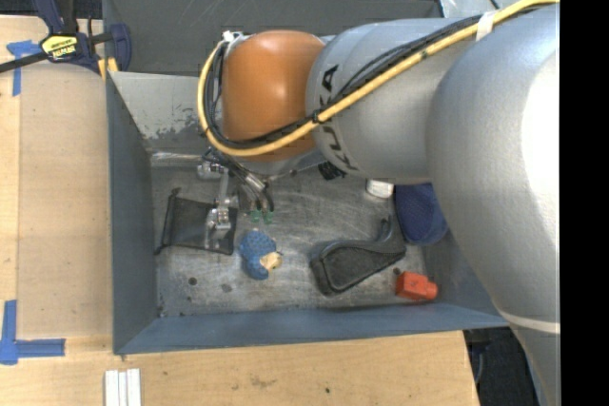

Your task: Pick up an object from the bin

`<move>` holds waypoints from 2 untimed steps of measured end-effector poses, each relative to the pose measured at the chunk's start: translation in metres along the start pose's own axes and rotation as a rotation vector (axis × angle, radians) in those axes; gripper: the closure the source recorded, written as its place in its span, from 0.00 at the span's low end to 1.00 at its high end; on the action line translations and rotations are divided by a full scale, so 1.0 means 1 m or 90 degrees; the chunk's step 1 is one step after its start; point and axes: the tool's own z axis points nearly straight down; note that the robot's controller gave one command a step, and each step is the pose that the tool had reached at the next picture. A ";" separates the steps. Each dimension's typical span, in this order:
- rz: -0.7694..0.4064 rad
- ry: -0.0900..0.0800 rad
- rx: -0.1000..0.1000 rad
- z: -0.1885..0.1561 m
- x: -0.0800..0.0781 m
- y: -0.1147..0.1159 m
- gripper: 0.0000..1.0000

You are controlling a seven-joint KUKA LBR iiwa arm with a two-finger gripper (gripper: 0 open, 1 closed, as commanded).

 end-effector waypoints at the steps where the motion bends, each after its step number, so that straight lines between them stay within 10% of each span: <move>1: -0.019 -0.008 -0.005 0.065 0.051 -0.065 0.00; 2: -0.089 -0.002 0.001 0.037 0.050 -0.096 0.00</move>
Offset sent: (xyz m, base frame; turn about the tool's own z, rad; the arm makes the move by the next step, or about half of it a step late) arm -0.0540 -0.0655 -0.0683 -0.0327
